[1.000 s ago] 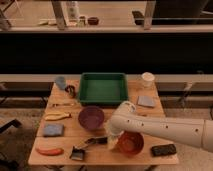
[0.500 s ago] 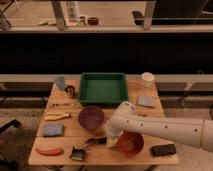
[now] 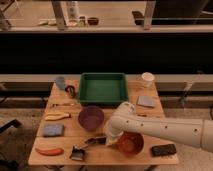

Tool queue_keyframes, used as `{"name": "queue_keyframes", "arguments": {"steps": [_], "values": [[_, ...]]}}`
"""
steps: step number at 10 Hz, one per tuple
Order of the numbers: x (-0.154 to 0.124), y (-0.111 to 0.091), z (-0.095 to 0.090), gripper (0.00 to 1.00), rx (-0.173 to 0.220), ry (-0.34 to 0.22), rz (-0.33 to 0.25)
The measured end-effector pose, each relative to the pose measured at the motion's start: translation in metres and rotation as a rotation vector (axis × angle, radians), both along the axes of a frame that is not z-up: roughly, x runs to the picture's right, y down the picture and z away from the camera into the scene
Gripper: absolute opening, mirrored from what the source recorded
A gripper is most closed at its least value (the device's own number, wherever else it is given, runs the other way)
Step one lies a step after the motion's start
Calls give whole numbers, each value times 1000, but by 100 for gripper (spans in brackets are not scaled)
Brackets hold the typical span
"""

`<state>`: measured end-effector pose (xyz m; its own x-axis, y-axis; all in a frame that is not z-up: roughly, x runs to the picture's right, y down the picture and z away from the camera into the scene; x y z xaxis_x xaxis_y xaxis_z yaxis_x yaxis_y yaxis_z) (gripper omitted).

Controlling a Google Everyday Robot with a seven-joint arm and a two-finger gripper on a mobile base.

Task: Place brush in paper cup

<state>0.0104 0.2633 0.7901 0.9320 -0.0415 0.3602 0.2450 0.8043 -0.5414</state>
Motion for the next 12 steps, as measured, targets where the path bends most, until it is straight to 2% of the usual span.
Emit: {"name": "queue_keyframes", "arguments": {"steps": [1,4,5,6,7,9,12], "values": [[0,0,0,44,-1,-1,0],[2,2,-1,27,-8,-8,-4],[3,3,-1,19,-13,-8,-8],[4,4,-2,5,-18,-10,-10],[5,4,-3,1,-19,-12,-12],[2,-1,-13,0,-12,-32,-17],[-25,-29,-50,0,35,-113,-40]]}}
